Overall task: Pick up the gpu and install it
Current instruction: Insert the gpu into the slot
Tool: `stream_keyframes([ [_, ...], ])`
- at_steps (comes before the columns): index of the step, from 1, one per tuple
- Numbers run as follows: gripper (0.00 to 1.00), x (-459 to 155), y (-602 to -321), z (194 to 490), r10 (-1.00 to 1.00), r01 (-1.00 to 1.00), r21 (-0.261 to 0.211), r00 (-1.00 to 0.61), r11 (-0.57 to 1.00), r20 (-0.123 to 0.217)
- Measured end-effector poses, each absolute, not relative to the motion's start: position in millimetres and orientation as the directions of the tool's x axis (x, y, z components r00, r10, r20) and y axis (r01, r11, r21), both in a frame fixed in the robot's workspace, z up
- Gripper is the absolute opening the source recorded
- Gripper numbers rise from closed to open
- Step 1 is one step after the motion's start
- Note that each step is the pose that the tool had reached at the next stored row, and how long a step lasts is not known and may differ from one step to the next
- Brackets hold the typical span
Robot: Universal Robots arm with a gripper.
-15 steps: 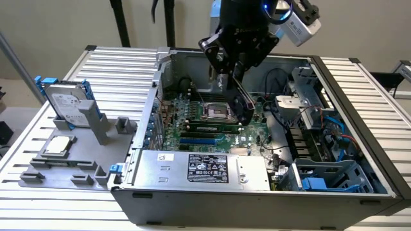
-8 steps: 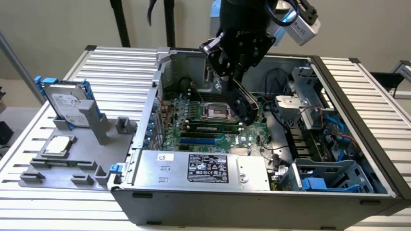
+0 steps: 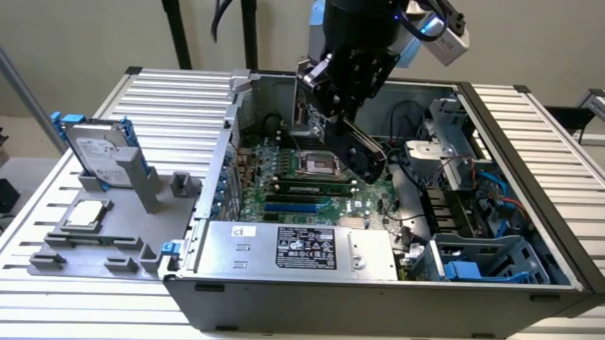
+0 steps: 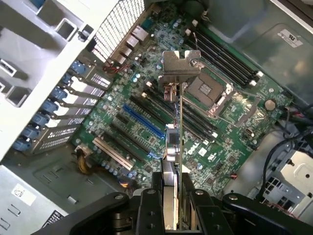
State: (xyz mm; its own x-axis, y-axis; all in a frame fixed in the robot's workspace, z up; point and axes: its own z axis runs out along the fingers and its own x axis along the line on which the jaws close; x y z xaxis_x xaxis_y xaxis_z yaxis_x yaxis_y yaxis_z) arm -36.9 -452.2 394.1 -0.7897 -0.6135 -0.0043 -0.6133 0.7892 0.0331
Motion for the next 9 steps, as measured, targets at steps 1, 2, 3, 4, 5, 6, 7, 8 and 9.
stream_keyframes([
  [1,0.27,-36.9,-452.2,393.7,-0.627,-0.627,0.033,-0.779,0.778,-0.004],
  [2,0.27,-36.9,-452.2,393.1,-0.642,-0.642,0.033,-0.767,0.766,-0.004],
  [3,0.27,-36.9,-452.2,392.7,-0.656,-0.656,0.033,-0.755,0.754,-0.004],
  [4,0.27,-36.9,-452.2,392.2,-0.669,-0.669,0.033,-0.743,0.742,-0.004],
  [5,0.27,-36.9,-452.2,391.8,-0.683,-0.682,0.033,-0.731,0.730,-0.004],
  [6,0.27,-36.9,-452.2,391.3,-0.696,-0.695,0.033,-0.718,0.718,-0.004],
  [7,0.27,-36.9,-452.2,390.9,-0.709,-0.708,0.033,-0.706,0.705,-0.004],
  [8,0.27,-36.9,-452.2,390.4,-0.721,-0.721,0.033,-0.693,0.692,-0.004],
  [9,0.27,-36.9,-452.2,389.9,-0.733,-0.733,0.033,-0.680,0.679,-0.004],
])
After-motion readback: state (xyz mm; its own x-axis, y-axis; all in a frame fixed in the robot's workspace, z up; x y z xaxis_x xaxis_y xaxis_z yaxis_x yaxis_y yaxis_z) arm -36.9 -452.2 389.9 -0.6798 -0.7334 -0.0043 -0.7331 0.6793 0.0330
